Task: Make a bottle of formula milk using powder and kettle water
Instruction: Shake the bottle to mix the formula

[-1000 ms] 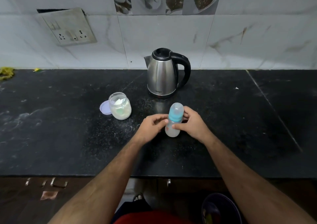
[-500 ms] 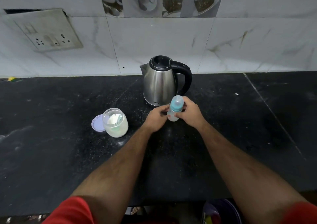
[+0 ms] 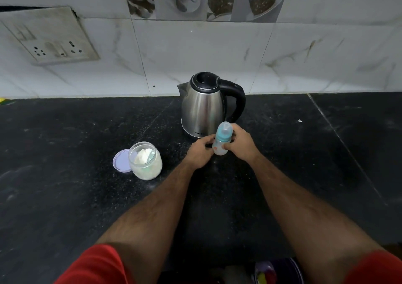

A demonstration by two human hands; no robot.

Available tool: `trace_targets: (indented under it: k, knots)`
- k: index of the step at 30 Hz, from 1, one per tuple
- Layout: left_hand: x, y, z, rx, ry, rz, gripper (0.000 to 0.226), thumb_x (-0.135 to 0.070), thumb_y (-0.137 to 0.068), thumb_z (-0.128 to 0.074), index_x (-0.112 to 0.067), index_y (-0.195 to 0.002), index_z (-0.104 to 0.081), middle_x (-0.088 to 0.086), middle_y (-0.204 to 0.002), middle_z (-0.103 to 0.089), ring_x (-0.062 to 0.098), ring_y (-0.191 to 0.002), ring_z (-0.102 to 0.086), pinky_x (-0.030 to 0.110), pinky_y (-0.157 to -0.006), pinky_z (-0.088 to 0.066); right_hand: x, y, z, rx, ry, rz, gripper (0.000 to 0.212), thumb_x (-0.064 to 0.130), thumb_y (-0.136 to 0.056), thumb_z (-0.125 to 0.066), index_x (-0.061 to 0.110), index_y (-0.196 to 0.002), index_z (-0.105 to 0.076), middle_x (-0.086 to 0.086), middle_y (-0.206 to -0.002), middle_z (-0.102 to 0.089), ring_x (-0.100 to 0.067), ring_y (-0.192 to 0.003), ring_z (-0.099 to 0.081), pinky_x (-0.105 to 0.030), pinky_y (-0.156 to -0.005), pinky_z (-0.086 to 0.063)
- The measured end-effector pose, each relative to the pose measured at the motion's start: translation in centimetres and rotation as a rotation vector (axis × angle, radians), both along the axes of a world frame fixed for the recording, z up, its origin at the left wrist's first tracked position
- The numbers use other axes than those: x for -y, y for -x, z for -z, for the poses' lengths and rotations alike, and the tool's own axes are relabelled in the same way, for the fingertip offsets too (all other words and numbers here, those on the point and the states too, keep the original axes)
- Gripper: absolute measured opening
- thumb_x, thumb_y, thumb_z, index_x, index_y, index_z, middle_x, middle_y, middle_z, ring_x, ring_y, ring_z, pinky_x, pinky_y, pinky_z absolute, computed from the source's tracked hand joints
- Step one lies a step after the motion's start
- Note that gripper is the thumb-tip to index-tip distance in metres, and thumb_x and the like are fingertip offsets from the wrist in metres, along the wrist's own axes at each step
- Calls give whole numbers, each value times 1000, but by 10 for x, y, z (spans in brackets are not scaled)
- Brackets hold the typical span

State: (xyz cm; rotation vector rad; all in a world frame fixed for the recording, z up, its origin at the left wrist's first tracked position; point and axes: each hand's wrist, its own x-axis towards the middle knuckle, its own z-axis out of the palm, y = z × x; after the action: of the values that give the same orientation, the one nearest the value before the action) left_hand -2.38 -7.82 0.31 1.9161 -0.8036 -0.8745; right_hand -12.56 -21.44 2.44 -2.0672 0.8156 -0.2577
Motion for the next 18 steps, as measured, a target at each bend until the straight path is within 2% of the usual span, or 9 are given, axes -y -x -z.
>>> trace_targets:
  k: [3,5,7,9,11,14,16,18]
  knots:
    - [0,-1,11,-16,7,-1,61,-23,-79,-59,-35,-139,-52,-13,-128,-66,7,-119,-60,42,-108,-46,-2,2,2,15,-14,17,66,-6,-72,-75,17,-130,-55,-4,-122,-65,-20,-113,-62,-41,-100,-51]
    - [-5,8,-4,-14,24,-8,58,-15,-85,-58,-29,-141,-52,-11,-126,-67,8,-117,-61,38,-109,-45,-2,4,3,19,-42,27,65,-9,-73,-73,16,-131,-55,-5,-123,-66,-20,-114,-63,-42,-100,-52]
    - [-11,17,-14,-7,63,-37,53,-7,-90,-57,-22,-141,-52,-13,-120,-64,6,-110,-61,28,-104,-44,-4,8,3,27,-105,53,62,-10,-75,-70,14,-131,-55,-8,-126,-65,-21,-114,-64,-42,-100,-53]
    - [-18,25,-20,-9,106,-91,51,-3,-92,-56,-17,-141,-51,-15,-116,-58,4,-107,-58,19,-97,-41,-7,13,3,28,-120,114,60,-6,-78,-72,13,-133,-55,-7,-125,-64,-20,-112,-63,-40,-100,-52]
    - [-27,31,-20,21,137,-126,49,-2,-92,-56,-16,-139,-54,-16,-115,-57,5,-109,-59,18,-97,-41,-15,22,1,18,-61,222,55,4,-81,-75,12,-132,-56,-4,-116,-63,-17,-105,-63,-35,-97,-53]
    - [-44,38,-11,91,140,-139,42,-8,-93,-57,-22,-132,-60,-15,-117,-63,2,-107,-61,18,-98,-43,-37,39,-2,39,45,341,29,13,-85,-73,13,-113,-65,1,-95,-65,-12,-88,-64,-33,-88,-55]
    - [-59,43,-3,91,162,-150,38,-10,-93,-59,-22,-129,-63,-10,-119,-68,1,-106,-63,18,-99,-46,-57,48,0,60,64,323,10,14,-87,-72,14,-96,-68,5,-84,-66,-8,-81,-63,-31,-82,-55]
    - [-80,46,6,82,177,-148,36,-9,-93,-60,-21,-127,-65,-9,-117,-70,-1,-104,-64,17,-96,-48,-77,51,8,72,52,272,5,16,-86,-72,13,-85,-69,5,-79,-68,-9,-77,-65,-31,-78,-55]
